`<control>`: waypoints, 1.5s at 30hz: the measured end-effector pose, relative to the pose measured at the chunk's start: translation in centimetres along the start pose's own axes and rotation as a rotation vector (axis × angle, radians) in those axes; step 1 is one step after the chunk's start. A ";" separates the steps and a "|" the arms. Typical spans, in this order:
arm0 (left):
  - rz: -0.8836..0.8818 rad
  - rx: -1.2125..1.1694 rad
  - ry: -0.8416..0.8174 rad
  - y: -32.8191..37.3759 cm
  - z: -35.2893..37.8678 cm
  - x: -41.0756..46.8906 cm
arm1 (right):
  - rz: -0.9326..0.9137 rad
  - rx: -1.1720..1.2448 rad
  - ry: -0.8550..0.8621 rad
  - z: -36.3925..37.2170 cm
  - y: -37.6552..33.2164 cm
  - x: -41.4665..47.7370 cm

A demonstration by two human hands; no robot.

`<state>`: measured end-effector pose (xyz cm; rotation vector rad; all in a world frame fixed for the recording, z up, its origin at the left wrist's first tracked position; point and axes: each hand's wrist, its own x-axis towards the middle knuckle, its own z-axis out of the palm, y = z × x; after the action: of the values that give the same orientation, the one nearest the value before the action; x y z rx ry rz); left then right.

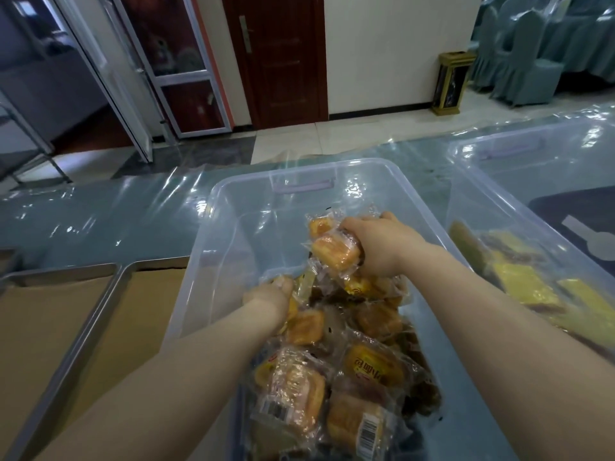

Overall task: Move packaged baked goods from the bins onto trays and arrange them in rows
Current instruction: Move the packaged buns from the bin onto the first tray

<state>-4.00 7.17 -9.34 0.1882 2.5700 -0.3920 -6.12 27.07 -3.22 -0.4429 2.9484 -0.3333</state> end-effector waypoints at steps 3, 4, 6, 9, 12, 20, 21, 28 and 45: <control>0.004 -0.022 0.060 -0.4 0.3 0.1 | -0.002 -0.003 -0.002 0.1 -0.1 0.1; 0.006 -0.019 0.077 -0.4 0.3 0.1 | 0.001 -0.004 -0.003 0.2 -0.1 0.0; 0.021 -0.018 0.084 -0.5 0.3 0.0 | 0.006 -0.001 -0.003 0.3 -0.1 -0.1; 0.108 -0.043 -0.088 -0.8 0.3 -0.1 | 0.012 -0.004 -0.012 0.4 -0.2 -0.4; 0.119 -0.108 -0.155 -0.6 0.2 -0.1 | 0.011 -0.011 -0.014 0.3 -0.3 -0.4; 0.098 0.164 0.372 0.3 -1.0 -0.7 | -0.003 -0.013 0.020 0.4 -0.6 -0.6; 0.083 0.176 0.447 0.4 -1.5 -0.8 | -0.010 0.000 0.037 0.3 -0.7 -0.6; 0.050 0.109 0.808 -1.8 -4.1 -4.5 | -0.046 0.217 0.250 -1.0 -2.2 -1.1; -0.139 -0.926 1.202 -19.8 1.6 -16.8 | -0.403 0.820 0.518 -4.9 -19.4 -2.9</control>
<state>6.93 -13.08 2.89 -0.1633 3.5478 1.2472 1.07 10.79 6.48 -0.9055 2.7549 -1.8368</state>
